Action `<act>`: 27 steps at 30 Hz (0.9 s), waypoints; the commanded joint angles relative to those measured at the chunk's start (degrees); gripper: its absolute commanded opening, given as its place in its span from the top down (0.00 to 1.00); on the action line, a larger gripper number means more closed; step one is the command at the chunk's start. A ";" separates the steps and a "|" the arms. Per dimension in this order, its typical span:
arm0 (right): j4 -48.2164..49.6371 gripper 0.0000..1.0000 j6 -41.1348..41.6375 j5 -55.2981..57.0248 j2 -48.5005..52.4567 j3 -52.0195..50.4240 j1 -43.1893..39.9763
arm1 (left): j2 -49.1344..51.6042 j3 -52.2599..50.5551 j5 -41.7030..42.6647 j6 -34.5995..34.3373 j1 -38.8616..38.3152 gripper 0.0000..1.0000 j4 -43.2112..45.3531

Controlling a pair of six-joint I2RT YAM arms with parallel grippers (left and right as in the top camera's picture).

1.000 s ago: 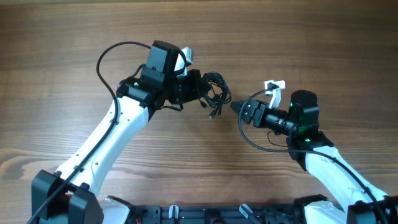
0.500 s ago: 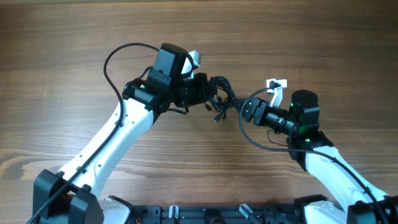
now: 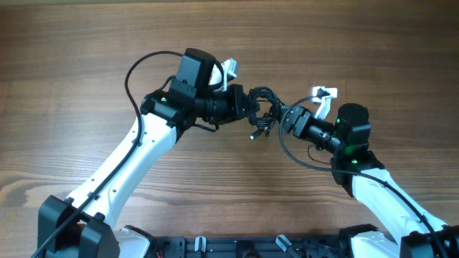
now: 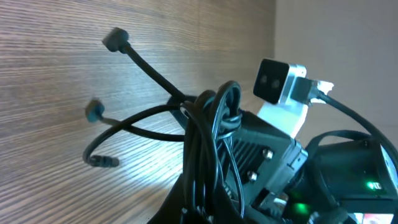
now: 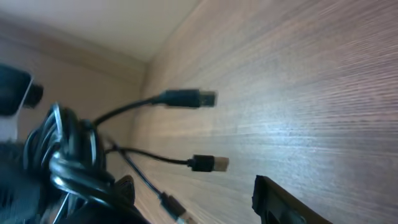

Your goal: Untangle cables

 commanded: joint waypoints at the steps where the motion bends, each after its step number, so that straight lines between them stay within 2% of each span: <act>1: -0.61 0.37 6.12 13.90 0.09 0.31 -0.24 | -1.42 0.28 8.33 0.33 -0.48 0.96 -1.07; 5: -9.46 0.37 14.05 24.48 0.09 0.31 -3.78 | -1.42 0.28 11.19 5.35 0.11 0.96 -4.81; 7: -12.02 0.37 13.35 24.20 0.09 0.31 -6.29 | -1.42 0.28 11.19 6.49 0.81 0.96 -6.49; 10: -14.75 0.36 7.72 23.17 0.09 0.28 -8.66 | -1.42 0.28 11.19 7.69 1.36 0.96 -6.08; 12: -17.31 0.35 7.58 23.37 0.09 0.28 -9.31 | -1.42 0.28 11.19 7.91 1.36 0.96 -6.10; 15: -17.42 0.28 5.20 23.10 0.09 0.28 -9.29 | -1.42 0.28 11.17 8.94 1.36 0.96 -6.10; 19: -12.09 0.17 -10.23 7.34 0.07 0.28 -9.29 | -1.42 0.28 6.93 9.05 1.64 0.96 -6.12; 21: -9.68 0.05 -16.37 -3.21 -0.07 0.31 -9.29 | -1.42 0.28 2.84 8.92 1.66 0.96 -6.10; 24: -5.75 0.03 -19.96 -16.92 -0.07 0.31 -9.29 | -1.42 0.28 -0.92 9.20 1.66 0.96 -6.08; 27: -4.63 0.03 -20.44 -19.08 -0.04 0.28 -9.07 | -1.42 0.28 -1.73 9.18 1.66 0.96 -5.64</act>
